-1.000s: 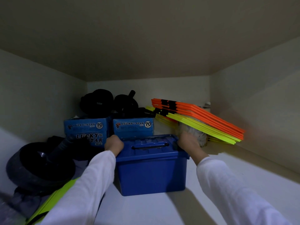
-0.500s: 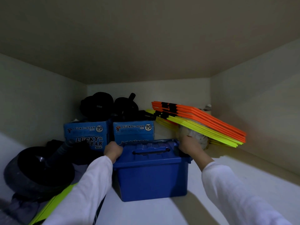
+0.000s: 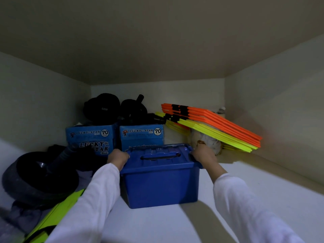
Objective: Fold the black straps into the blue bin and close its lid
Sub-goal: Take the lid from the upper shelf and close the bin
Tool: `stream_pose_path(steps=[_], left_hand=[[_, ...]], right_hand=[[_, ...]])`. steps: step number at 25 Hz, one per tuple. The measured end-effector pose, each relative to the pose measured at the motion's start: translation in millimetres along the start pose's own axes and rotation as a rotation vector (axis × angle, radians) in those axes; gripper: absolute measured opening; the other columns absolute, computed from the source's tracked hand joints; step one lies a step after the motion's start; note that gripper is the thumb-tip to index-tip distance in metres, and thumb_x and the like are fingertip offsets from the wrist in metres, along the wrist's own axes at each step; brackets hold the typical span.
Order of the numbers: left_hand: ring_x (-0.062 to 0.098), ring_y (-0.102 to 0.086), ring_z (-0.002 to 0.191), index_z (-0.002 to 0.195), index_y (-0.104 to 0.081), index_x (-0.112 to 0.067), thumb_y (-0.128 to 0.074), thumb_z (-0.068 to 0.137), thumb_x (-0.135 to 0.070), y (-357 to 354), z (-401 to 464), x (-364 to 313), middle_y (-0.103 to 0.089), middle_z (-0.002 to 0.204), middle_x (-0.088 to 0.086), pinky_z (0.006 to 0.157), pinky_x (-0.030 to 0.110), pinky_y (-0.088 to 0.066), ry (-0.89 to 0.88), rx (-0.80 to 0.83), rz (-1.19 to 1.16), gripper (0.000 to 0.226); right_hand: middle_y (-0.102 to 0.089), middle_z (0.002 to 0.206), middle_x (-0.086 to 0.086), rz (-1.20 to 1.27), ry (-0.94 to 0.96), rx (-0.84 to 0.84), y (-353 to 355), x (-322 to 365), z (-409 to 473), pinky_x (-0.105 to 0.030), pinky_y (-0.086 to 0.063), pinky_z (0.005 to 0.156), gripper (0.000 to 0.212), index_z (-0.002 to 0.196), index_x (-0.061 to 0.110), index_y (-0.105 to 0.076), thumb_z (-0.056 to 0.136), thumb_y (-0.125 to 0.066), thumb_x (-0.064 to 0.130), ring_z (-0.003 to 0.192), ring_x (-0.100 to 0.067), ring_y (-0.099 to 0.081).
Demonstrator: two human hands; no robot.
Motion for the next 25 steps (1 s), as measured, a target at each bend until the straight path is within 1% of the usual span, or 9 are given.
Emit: stream_pose_path(steps=[5,8,10,15,17,19,21,23,25], left_hand=[[0.033,-0.06,0.094,0.124,-0.051,0.01,-0.062,0.089,-0.011,2.2,-5.8,1.1,-0.061,0.111,0.022,0.08,0.042,-0.05,0.075,0.117,-0.186,0.043],[0.025,-0.051,0.065,0.096,-0.058,-0.001,-0.059,0.092,-0.024,4.4,-18.7,9.0,-0.057,0.082,0.012,0.058,0.035,-0.044,0.172,0.244,-0.336,0.024],[0.02,-0.048,0.062,0.076,-0.051,-0.009,-0.058,0.092,-0.031,5.1,-25.7,14.0,-0.053,0.073,0.008,0.056,0.032,-0.043,0.226,0.292,-0.399,0.028],[0.019,-0.047,0.063,0.074,-0.049,-0.011,-0.056,0.092,-0.03,2.8,-26.5,16.5,-0.052,0.073,0.007,0.054,0.029,-0.041,0.223,0.299,-0.454,0.027],[0.019,-0.047,0.063,0.072,-0.048,-0.012,-0.056,0.092,-0.03,1.5,-25.5,17.1,-0.052,0.073,0.008,0.055,0.029,-0.04,0.223,0.295,-0.449,0.028],[0.02,-0.046,0.062,0.07,-0.047,-0.011,-0.056,0.092,-0.029,0.8,-23.8,16.7,-0.052,0.072,0.008,0.054,0.029,-0.04,0.223,0.288,-0.444,0.03],[0.02,-0.045,0.06,0.069,-0.046,-0.011,-0.056,0.093,-0.027,0.5,-23.9,15.6,-0.05,0.07,0.008,0.053,0.028,-0.039,0.221,0.276,-0.44,0.031],[0.019,-0.045,0.06,0.069,-0.045,-0.011,-0.056,0.093,-0.027,0.1,-25.3,14.9,-0.05,0.07,0.008,0.052,0.028,-0.038,0.223,0.271,-0.444,0.031],[0.019,-0.045,0.06,0.069,-0.046,-0.011,-0.057,0.092,-0.027,0.4,-25.8,15.2,-0.051,0.07,0.007,0.052,0.028,-0.038,0.225,0.272,-0.455,0.03]], right_hand=[[-0.066,0.111,-0.018,-0.063,0.113,-0.088,2.9,4.2,-2.5,-0.029,-0.039,0.064,0.016,0.101,0.003,-0.057,0.088,-0.054,0.013,0.101,-0.033,-0.064],[-0.064,0.115,-0.019,-0.148,0.168,-0.116,5.4,8.5,-4.6,-0.031,-0.041,0.066,0.027,0.114,-0.001,-0.054,0.091,-0.05,0.012,0.105,-0.034,-0.062],[-0.064,0.117,-0.02,-0.206,0.206,-0.119,6.5,12.9,-7.6,-0.034,-0.045,0.072,0.029,0.116,-0.001,-0.055,0.091,-0.048,0.012,0.107,-0.034,-0.061],[-0.067,0.106,-0.02,-0.19,0.229,-0.064,3.9,11.1,-4.8,-0.03,-0.041,0.064,0.025,0.108,-0.001,-0.063,0.091,-0.049,0.012,0.101,-0.034,-0.063],[-0.064,0.085,-0.017,-0.012,0.184,-0.008,7.8,6.8,-4.7,-0.028,-0.039,0.054,0.017,0.085,0.002,-0.066,0.09,-0.054,0.014,0.085,-0.031,-0.063],[-0.056,0.071,-0.011,0.38,0.079,0.071,15.5,-0.6,-7.2,-0.029,-0.038,0.055,0.023,0.071,0.008,-0.059,0.092,-0.054,0.015,0.065,-0.024,-0.054],[-0.049,0.07,-0.009,0.846,-0.097,0.194,18.7,-11.6,-15.2,-0.029,-0.041,0.051,0.019,0.1,0.002,-0.061,0.096,-0.047,0.014,0.06,-0.02,-0.047],[-0.051,0.078,-0.012,1.124,-0.216,0.344,14.6,-22.2,-19.3,-0.024,-0.048,0.04,0.035,0.131,-0.003,-0.048,0.098,-0.044,0.008,0.064,-0.021,-0.05],[-0.055,0.087,-0.014,1.183,-0.246,0.456,10.4,-23.5,-24.4,-0.021,-0.051,0.037,0.028,0.124,-0.001,-0.049,0.098,-0.044,0.008,0.071,-0.021,-0.055]])
Point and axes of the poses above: each hand's wrist, its own z-axis towards the middle knuckle, its own y-axis out of the back of the hand, x = y × z, the point moved 3 cm from there along z, towards the middle knuckle
